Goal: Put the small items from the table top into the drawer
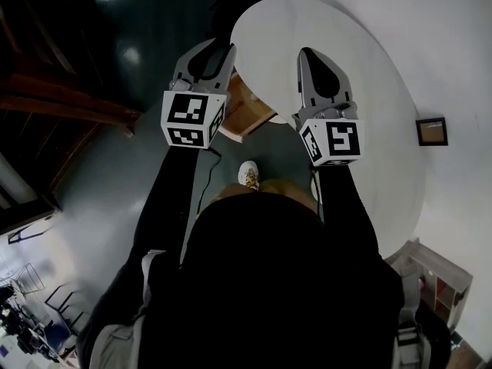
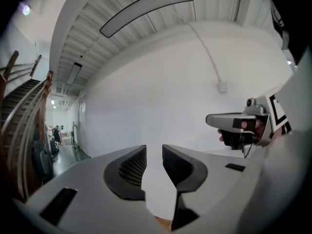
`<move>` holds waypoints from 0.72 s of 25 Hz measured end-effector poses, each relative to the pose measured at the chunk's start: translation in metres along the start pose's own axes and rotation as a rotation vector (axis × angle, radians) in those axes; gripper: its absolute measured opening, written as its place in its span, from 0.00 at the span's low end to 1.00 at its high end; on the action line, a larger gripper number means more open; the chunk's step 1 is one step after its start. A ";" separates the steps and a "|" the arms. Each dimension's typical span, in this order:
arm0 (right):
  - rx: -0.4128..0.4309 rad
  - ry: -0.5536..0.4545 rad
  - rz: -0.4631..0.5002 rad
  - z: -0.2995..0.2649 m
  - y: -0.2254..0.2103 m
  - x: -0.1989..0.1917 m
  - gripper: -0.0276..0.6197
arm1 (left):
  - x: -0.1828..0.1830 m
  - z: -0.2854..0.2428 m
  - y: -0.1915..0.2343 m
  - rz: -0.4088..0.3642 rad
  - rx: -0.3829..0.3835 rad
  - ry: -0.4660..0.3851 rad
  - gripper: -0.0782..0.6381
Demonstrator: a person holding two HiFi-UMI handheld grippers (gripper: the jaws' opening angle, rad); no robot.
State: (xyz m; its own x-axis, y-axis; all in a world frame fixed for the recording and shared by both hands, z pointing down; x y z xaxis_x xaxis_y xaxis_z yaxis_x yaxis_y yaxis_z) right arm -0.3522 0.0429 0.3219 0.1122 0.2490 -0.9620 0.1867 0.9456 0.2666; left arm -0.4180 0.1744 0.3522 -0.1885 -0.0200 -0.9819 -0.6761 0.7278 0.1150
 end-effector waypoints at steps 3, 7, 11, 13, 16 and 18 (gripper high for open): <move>0.003 -0.004 0.001 -0.001 0.001 0.002 0.09 | 0.017 0.010 -0.005 -0.033 -0.001 -0.039 0.27; 0.009 -0.010 0.002 0.000 0.003 0.004 0.09 | 0.029 0.019 -0.011 -0.046 -0.008 -0.072 0.27; 0.010 -0.012 0.006 0.002 0.003 0.006 0.09 | 0.037 0.023 -0.014 -0.052 -0.009 -0.101 0.25; 0.010 -0.013 0.007 0.002 0.004 0.007 0.09 | 0.041 0.027 -0.013 -0.059 0.004 -0.125 0.20; 0.009 -0.012 0.007 0.004 0.005 0.008 0.09 | 0.043 0.032 -0.011 -0.062 0.023 -0.147 0.13; 0.007 -0.011 0.007 0.005 0.005 0.007 0.09 | 0.043 0.033 -0.011 -0.063 0.031 -0.151 0.13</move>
State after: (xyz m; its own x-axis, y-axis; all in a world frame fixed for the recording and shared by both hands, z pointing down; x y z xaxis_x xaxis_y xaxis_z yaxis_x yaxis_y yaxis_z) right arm -0.3456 0.0482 0.3170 0.1240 0.2532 -0.9594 0.1925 0.9424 0.2736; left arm -0.3951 0.1888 0.3038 -0.0356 0.0349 -0.9988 -0.6605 0.7492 0.0497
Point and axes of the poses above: the fingertips, and each gripper's own axes: z backward along the fingers, y to its left, x out of its top, the point moved 1 cm from there along z, backward along the fingers, and after that the axes turned 11 degrees about z, right-handed, at the moved point
